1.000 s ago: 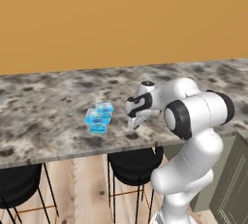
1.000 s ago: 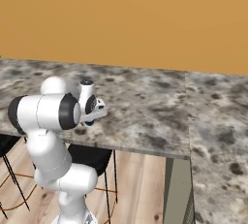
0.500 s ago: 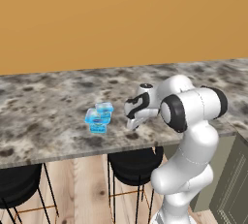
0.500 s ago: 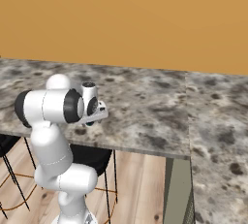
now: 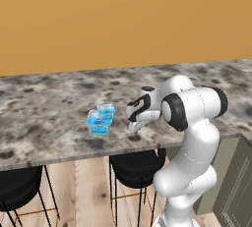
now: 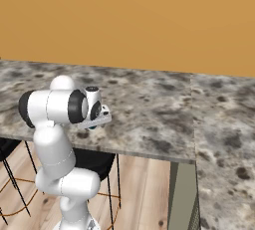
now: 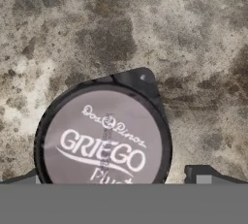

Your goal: Stack the yogurt containers by placing the smaller containers on top of the larger containers.

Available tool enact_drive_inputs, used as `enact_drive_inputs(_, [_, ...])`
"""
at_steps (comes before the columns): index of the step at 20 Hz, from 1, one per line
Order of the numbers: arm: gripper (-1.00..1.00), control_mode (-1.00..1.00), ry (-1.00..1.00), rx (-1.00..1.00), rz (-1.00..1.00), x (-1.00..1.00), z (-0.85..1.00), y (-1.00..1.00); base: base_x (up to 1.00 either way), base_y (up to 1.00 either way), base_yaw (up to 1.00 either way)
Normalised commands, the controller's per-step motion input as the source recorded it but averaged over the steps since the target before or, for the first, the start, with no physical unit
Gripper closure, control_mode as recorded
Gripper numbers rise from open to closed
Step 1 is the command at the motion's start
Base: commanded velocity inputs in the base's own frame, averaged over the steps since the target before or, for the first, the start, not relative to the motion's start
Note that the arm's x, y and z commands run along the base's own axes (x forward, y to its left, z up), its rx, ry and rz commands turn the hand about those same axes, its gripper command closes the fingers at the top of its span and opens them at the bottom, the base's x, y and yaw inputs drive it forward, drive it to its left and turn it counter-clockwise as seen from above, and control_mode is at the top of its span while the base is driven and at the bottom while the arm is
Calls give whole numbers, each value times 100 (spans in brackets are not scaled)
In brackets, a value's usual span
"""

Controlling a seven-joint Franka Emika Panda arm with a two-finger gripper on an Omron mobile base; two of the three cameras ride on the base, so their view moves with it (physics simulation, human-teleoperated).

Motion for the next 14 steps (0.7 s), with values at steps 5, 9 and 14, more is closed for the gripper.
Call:
enact_drive_inputs(5, [-100, -100, 0, 0, 0, 10, -2, 3, 0, 0, 0])
enact_drive_inputs(9, [-100, -100, 0, 0, 0, 11, 0, 9, 0, 0, 0])
enact_drive_inputs(14, [-100, -100, 0, 0, 0, 2, 0, 16, 0, 0, 0])
